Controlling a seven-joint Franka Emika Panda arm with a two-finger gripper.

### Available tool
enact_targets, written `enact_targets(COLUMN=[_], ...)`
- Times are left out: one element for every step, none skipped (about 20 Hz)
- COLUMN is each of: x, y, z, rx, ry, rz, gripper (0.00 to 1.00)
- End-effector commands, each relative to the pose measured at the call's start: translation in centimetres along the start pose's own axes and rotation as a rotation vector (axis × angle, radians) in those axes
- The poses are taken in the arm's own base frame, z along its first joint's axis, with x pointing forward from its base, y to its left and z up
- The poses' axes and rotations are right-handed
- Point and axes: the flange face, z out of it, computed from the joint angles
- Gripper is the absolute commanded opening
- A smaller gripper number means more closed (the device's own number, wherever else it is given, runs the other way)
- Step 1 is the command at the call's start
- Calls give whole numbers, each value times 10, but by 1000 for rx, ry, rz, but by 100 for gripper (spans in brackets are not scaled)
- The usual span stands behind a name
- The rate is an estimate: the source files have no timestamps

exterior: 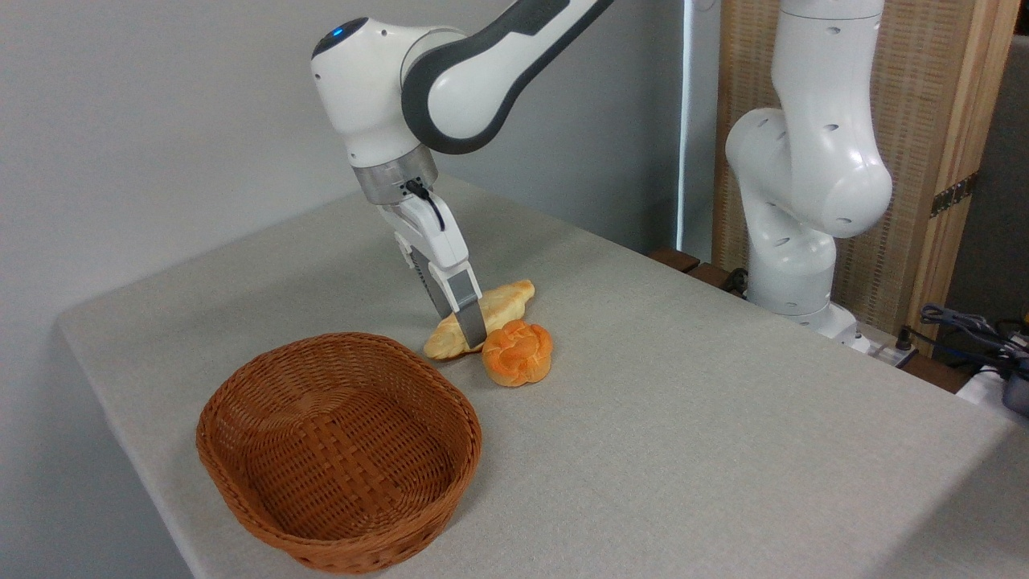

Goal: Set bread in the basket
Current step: 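Lower the gripper onto the pale bread roll and close on it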

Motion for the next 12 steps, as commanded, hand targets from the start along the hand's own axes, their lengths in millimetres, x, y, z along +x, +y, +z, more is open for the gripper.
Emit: enact_targets(x=[4, 4, 3, 3, 3, 4, 4, 4, 4, 4, 4, 4], y=[0, -1, -1, 0, -1, -1, -1, -1, -2, -1, -2, -2], z=[-2, -2, -3, -4, -4, -4, -5, -5, -5, -6, -6, -8], rx=[29, 30, 29, 29, 30, 31, 31, 31, 32, 34, 33, 33], ry=[-5, -3, -1, -1, 0, 0, 2, 3, 2, 4, 6, 9], rz=[-2, -4, -6, -6, -6, -6, -6, -6, -7, -6, -8, -10], gripper=[28, 28, 28, 28, 28, 28, 28, 28, 28, 25, 21, 20])
